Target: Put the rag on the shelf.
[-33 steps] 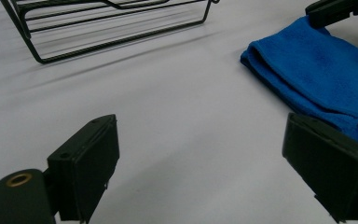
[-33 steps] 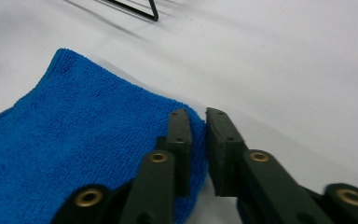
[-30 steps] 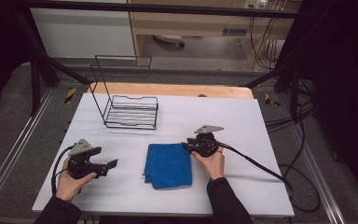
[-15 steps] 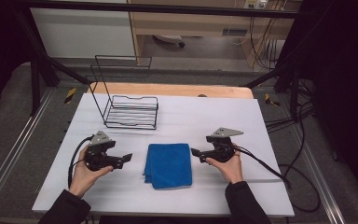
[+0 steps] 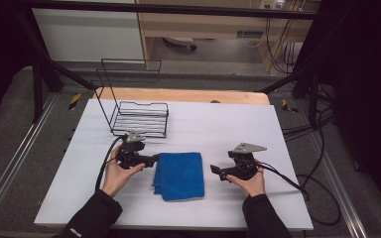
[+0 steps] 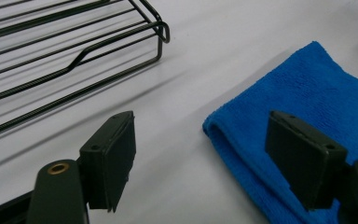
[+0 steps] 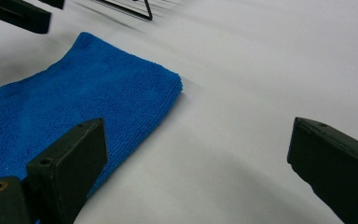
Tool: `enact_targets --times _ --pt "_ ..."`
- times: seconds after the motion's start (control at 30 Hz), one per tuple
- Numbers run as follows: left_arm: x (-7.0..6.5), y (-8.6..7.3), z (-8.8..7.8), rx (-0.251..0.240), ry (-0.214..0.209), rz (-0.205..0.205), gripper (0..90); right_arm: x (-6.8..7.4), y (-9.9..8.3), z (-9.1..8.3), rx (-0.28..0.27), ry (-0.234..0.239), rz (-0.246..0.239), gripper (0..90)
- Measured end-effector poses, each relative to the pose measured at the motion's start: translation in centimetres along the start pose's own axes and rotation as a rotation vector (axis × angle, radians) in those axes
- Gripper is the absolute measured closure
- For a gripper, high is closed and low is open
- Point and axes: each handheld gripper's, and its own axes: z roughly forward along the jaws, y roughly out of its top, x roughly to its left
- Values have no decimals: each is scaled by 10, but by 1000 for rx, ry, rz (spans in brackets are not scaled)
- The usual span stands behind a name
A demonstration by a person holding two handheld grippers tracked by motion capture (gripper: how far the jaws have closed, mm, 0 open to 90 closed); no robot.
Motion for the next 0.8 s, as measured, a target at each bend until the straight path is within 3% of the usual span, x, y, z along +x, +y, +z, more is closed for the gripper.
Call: enact_targets --times 0.2,0.37,0.63,0.8 --pt "0 -2 22 49 -6 -13 362 0 0 1 2 5 4 61" --pt "0 -3 34 46 -23 -32 485 1 -1 2 6 5 7 67" --pt "-4 -4 41 66 -52 -53 618 1 -1 6 14 13 22 77" --pt "-8 -5 40 71 -71 -42 698 1 -1 8 13 14 26 80"
